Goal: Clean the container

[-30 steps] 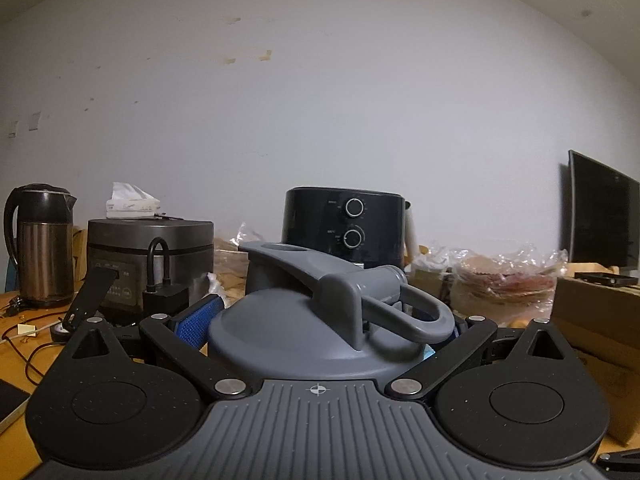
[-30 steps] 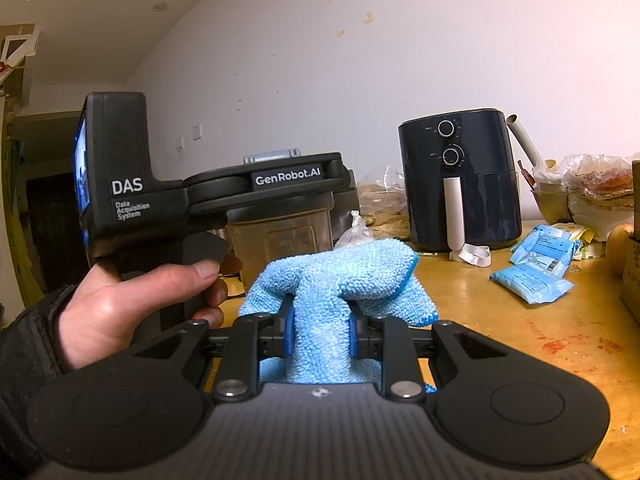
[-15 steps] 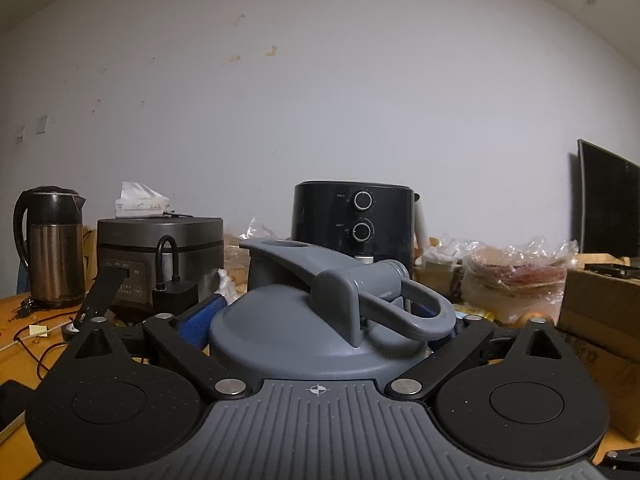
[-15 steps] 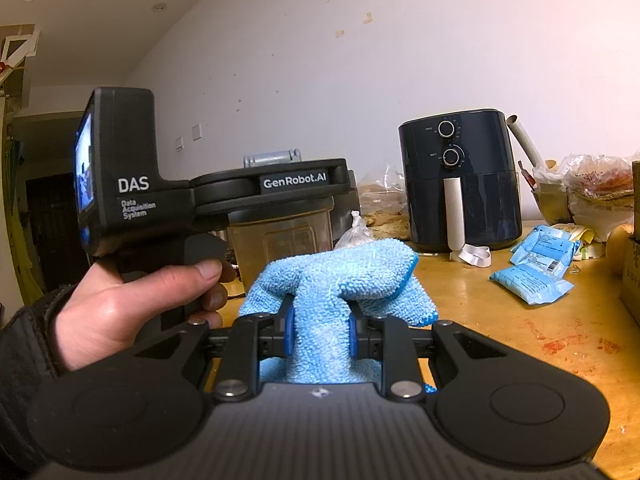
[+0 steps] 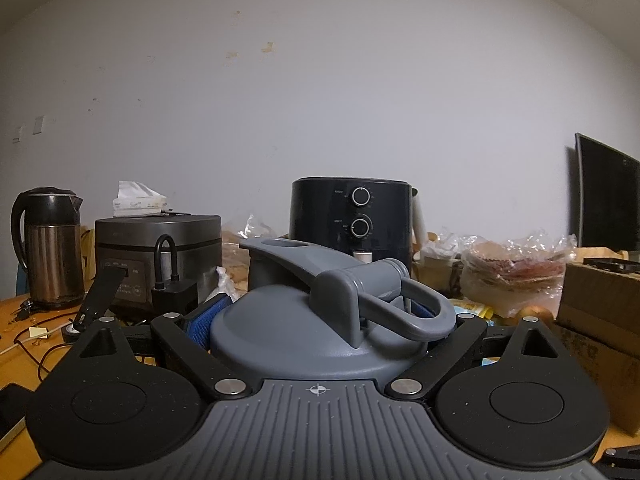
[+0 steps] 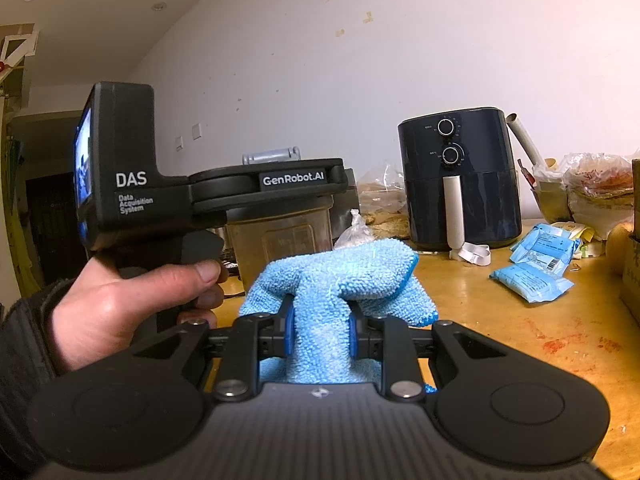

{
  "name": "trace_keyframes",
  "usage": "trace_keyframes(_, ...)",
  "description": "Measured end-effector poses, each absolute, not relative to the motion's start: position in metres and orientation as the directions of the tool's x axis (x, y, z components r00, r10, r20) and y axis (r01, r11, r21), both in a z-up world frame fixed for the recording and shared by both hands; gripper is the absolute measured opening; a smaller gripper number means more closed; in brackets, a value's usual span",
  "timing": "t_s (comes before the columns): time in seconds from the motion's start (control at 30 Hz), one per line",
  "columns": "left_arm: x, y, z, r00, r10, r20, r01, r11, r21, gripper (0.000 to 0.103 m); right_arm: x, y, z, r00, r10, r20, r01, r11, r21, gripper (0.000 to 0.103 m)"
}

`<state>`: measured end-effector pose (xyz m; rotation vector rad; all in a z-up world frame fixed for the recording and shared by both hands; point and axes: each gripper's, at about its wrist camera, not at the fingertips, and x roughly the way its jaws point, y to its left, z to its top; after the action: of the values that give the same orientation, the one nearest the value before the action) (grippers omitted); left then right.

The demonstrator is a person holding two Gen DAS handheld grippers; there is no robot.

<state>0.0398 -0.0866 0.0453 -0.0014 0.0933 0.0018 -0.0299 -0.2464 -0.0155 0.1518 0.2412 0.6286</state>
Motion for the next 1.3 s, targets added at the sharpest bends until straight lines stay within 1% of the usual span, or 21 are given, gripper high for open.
trace_keyframes(0.37, 0.041, -0.081, 0.045, 0.995, -0.036, -0.094, 0.036, 0.999, 0.0, 0.095, -0.029, -0.245, -0.018, 0.781, 0.598, -0.181, -0.561, 0.799, 0.217, 0.022)
trace_keyframes(1.07, 0.045, -0.069, 0.042, 0.985, -0.147, -0.088, 0.15, 0.988, 0.023, 0.095, -0.026, -0.24, -0.02, 0.773, 0.605, -0.192, -0.567, 0.794, 0.22, 0.022)
trace_keyframes(1.2, 0.046, -0.064, 0.042, 0.979, -0.182, -0.087, 0.184, 0.983, 0.02, 0.095, -0.026, -0.24, -0.021, 0.772, 0.606, -0.192, -0.568, 0.793, 0.22, 0.022)
trace_keyframes(1.3, 0.047, -0.058, 0.041, 0.969, -0.231, -0.083, 0.233, 0.972, 0.018, 0.095, -0.026, -0.24, -0.021, 0.771, 0.607, -0.194, -0.568, 0.793, 0.22, 0.022)
